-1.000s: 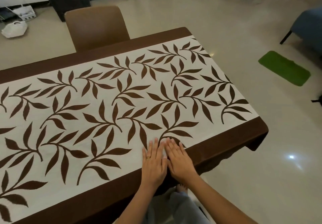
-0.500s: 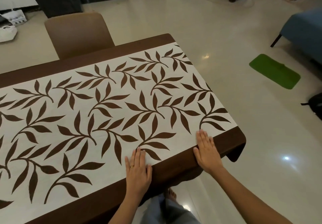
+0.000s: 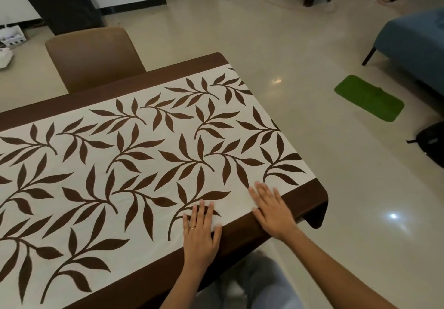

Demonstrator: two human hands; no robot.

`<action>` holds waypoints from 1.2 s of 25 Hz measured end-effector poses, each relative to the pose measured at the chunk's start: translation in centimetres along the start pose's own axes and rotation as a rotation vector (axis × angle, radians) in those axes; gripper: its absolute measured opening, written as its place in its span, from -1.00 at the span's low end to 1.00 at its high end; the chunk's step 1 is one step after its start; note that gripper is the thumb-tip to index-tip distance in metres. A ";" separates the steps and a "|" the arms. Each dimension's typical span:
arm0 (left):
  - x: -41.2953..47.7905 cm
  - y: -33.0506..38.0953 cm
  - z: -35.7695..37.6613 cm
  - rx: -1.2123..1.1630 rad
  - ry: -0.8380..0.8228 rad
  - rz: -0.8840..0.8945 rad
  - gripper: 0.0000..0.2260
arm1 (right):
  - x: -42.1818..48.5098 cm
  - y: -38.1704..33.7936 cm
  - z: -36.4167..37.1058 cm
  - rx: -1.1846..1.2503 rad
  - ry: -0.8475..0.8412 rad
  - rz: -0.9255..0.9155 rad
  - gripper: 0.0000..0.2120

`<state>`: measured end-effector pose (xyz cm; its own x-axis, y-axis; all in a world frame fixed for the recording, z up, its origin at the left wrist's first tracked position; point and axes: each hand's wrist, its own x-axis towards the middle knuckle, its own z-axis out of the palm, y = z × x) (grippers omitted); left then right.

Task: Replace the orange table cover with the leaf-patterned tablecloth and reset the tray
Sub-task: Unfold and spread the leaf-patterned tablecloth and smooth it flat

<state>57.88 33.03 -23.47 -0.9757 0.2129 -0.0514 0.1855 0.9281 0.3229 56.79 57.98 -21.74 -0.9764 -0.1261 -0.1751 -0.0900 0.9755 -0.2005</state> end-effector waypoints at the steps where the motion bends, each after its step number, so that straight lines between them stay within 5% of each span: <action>1: 0.1 0.2 0.0 0.005 0.004 -0.017 -0.47 | 0.0 2.3 -0.4 -0.018 -0.002 0.042 -0.42; 8: 2.1 9.2 2.2 0.031 0.026 -0.318 -0.43 | -0.5 12.5 -2.9 0.071 0.004 0.195 -0.34; 15: 8.3 23.4 7.3 -0.021 0.144 -0.371 -0.41 | 0.8 14.5 -2.3 0.080 -0.041 -0.222 -0.44; 21: 8.6 24.8 7.7 -0.005 0.156 -0.475 -0.42 | 2.7 21.1 -4.6 0.020 -0.083 -0.347 -0.39; 30: 10.7 29.7 7.5 -0.172 0.245 -0.816 -0.49 | 9.3 18.6 -5.0 -0.096 -0.215 -0.888 -0.43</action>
<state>53.80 65.22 -21.55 -0.7974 -0.5892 -0.1308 -0.5841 0.6989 0.4126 45.03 75.83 -22.27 -0.4838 -0.8580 -0.1727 -0.8151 0.5136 -0.2679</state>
